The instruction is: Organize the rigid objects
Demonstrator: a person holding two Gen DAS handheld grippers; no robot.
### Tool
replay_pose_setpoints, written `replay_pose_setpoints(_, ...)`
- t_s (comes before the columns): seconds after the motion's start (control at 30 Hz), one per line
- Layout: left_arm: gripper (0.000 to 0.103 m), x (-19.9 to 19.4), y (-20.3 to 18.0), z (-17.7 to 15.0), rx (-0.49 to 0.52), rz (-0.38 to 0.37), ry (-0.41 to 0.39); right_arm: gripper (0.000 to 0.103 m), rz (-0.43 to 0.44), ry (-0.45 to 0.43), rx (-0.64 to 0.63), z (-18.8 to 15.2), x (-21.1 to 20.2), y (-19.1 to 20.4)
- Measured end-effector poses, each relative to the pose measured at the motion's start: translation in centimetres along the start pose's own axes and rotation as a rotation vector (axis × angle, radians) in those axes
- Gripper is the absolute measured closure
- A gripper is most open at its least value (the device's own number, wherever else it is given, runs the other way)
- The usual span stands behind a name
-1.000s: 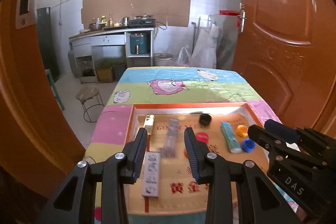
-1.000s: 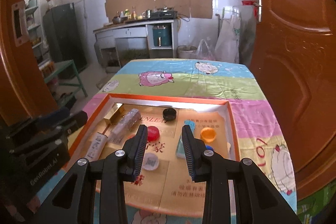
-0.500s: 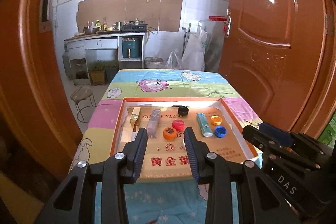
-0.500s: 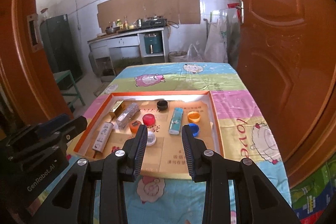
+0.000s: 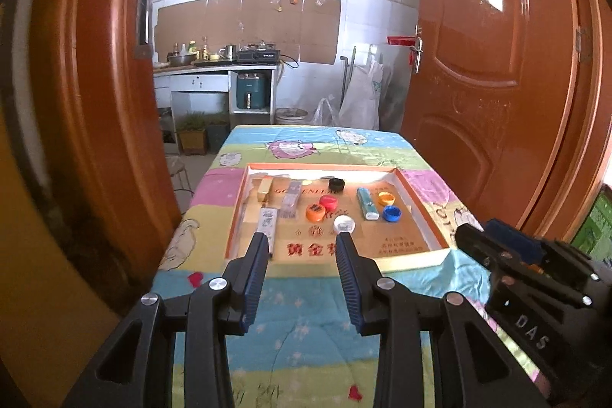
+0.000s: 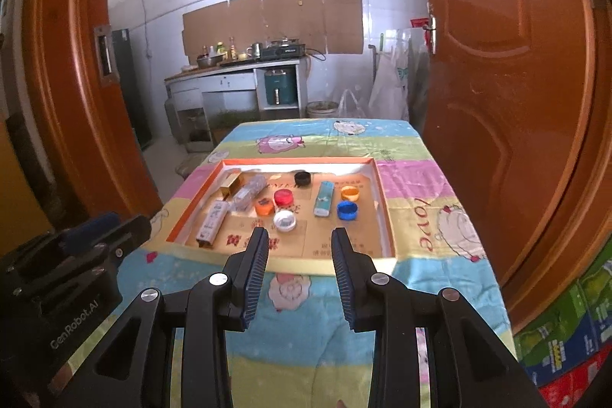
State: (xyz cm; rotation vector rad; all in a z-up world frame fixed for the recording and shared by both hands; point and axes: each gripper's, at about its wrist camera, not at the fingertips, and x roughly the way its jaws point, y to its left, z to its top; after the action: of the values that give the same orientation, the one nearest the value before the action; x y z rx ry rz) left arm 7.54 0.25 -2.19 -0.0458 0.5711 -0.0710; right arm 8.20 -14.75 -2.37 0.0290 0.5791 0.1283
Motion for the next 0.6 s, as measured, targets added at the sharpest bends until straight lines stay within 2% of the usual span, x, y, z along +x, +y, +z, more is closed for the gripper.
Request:
replay_pose_setpoints(0.3, 0.067, -4.2, -1.0, -2.3, 0.024, 0.005, -0.001, 0.068, -0.015, 0.005, 0.011, -2.4, -4.4, 0.5)
replay_pose_setpoints(0.47, 0.067, -6.8, -1.3, -3.7, 0.031, 0.049, -0.025, 0.068, -0.018, -0.022, -0.014, -3.4, -6.9, 1.3)
replay_pose_setpoints(0.6, 0.067, -8.2, -1.3, -4.5, 0.026, 0.03, -0.029, 0.068, -0.015, -0.032, -0.025, -4.4, -8.6, 1.8)
